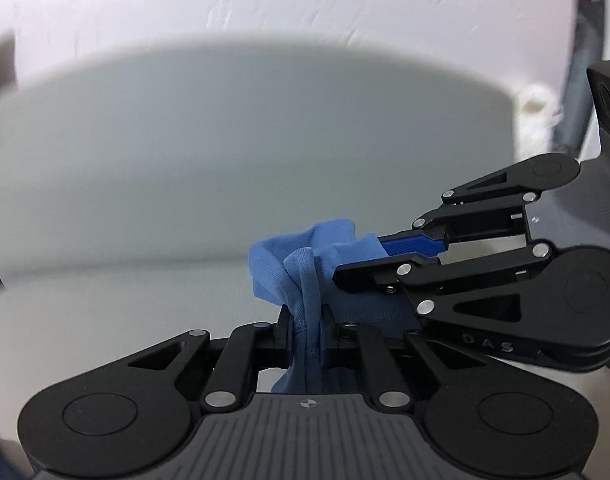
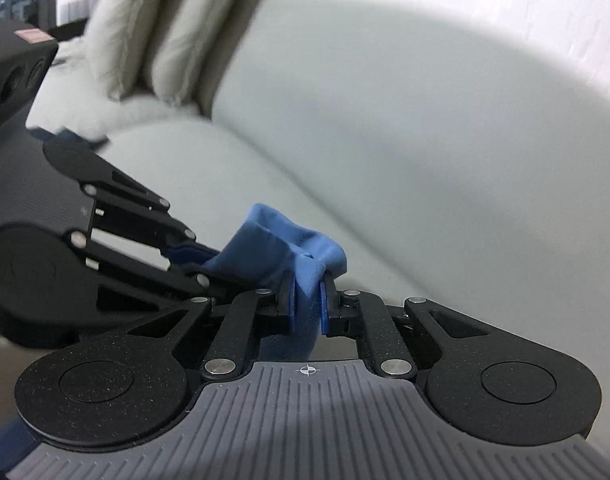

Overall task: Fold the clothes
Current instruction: 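Lift the waistband end with both grippers and fold it over the legs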

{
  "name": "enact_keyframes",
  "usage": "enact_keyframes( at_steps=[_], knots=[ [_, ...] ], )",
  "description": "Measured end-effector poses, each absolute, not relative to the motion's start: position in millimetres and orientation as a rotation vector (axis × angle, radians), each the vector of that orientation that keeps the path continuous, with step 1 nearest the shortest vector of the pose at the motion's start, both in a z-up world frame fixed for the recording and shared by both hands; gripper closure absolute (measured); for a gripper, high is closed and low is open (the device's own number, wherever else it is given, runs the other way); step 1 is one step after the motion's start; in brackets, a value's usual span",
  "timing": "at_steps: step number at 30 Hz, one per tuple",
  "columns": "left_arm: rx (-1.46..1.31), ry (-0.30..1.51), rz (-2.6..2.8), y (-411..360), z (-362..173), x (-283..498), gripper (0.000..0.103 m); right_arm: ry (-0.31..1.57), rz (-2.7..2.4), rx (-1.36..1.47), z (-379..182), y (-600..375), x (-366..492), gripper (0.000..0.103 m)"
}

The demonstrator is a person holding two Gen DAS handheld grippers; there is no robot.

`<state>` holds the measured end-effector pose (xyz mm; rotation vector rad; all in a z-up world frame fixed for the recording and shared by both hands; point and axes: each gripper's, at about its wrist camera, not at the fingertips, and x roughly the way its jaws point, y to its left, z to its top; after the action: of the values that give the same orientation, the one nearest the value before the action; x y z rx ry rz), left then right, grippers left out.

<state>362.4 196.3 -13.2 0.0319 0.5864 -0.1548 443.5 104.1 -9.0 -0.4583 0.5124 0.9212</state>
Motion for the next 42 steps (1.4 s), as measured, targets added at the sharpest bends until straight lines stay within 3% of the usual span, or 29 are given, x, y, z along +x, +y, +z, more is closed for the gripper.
enact_keyframes(
  at_steps=[6, 10, 17, 20, 22, 24, 27, 30, 32, 34, 36, 37, 39, 42],
  knots=[
    [0.11, 0.427, -0.212, 146, 68, 241, 0.092, 0.346, 0.892, -0.418, 81, 46, 334, 0.091],
    [0.108, 0.39, -0.23, 111, 87, 162, 0.091, 0.299, 0.876, -0.388, 111, 5, 250, 0.091],
    [0.125, 0.477, -0.278, 60, 74, 71, 0.091, 0.323, 0.844, -0.341, 107, -59, 130, 0.091],
    [0.092, 0.63, -0.298, 46, 55, 42, 0.078, 0.368, 0.832, -0.351, 88, -83, 93, 0.09],
    [0.036, 0.746, -0.293, 47, 25, 20, 0.061, 0.44, 0.846, -0.378, 73, -98, 76, 0.083],
    [-0.01, 0.8, -0.299, 53, 21, -5, 0.058, 0.556, 0.853, -0.39, 61, -119, 59, 0.053],
    [-0.056, 0.787, -0.268, 70, 33, -21, 0.051, 0.643, 0.842, -0.357, 55, -151, 40, 0.042],
    [-0.11, 0.753, -0.223, 78, 44, -16, 0.051, 0.676, 0.801, -0.267, 60, -181, 25, 0.037],
    [-0.139, 0.734, -0.188, 78, 52, -4, 0.052, 0.665, 0.772, -0.24, 62, -186, 24, 0.038],
    [-0.141, 0.728, -0.176, 68, 55, 15, 0.057, 0.658, 0.731, -0.242, 63, -181, 28, 0.047],
    [-0.135, 0.748, -0.187, 63, 45, 23, 0.064, 0.681, 0.735, -0.205, 59, -173, 33, 0.082],
    [-0.13, 0.763, -0.194, 60, 39, 26, 0.07, 0.695, 0.746, -0.178, 56, -169, 35, 0.087],
    [-0.109, 0.794, -0.205, 53, 22, 36, 0.072, 0.735, 0.774, -0.137, 46, -156, 44, 0.089],
    [-0.091, 0.845, -0.221, 41, -5, 52, 0.086, 0.804, 0.803, -0.168, 18, -125, 55, 0.088]
  ],
)
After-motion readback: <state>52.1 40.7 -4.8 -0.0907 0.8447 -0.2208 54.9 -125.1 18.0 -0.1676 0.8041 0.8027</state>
